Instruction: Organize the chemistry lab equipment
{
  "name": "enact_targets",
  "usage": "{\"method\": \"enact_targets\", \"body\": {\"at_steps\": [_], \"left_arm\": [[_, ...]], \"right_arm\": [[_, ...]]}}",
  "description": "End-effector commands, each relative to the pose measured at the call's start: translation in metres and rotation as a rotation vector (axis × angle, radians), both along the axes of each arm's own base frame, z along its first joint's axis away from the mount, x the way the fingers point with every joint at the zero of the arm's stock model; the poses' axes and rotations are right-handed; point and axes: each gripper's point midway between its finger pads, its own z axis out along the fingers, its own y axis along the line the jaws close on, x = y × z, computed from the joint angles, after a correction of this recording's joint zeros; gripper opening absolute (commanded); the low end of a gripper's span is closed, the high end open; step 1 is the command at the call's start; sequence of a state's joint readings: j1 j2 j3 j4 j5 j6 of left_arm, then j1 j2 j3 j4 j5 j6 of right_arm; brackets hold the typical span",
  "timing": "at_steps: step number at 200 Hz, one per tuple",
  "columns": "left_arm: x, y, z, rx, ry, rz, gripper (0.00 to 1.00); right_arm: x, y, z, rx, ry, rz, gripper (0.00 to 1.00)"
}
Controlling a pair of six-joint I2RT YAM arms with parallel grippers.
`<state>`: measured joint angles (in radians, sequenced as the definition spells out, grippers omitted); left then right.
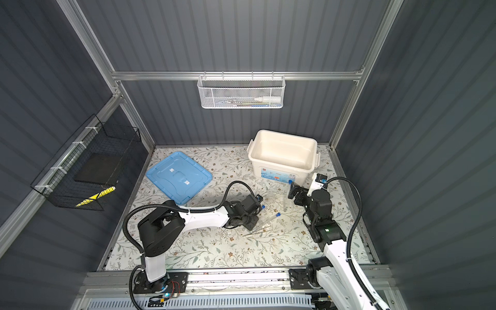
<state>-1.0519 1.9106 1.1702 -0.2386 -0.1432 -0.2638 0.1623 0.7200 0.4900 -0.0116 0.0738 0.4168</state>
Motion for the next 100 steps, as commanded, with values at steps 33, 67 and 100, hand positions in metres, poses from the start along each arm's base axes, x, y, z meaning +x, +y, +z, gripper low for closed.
{"method": "enact_targets", "body": {"at_steps": [33, 67, 100], "left_arm": [[-0.001, -0.013, 0.048, -0.125, -0.089, -0.085, 0.13], [-0.002, -0.022, 0.066, -0.173, -0.132, -0.129, 0.13], [-0.005, -0.035, 0.080, -0.227, -0.168, -0.169, 0.13]], "right_arm": [[-0.019, 0.021, -0.034, 0.196, 0.135, 0.101, 0.89], [-0.020, 0.027, -0.040, 0.286, 0.169, 0.134, 0.84], [-0.018, 0.041, -0.044, 0.396, 0.196, 0.195, 0.80]]}}
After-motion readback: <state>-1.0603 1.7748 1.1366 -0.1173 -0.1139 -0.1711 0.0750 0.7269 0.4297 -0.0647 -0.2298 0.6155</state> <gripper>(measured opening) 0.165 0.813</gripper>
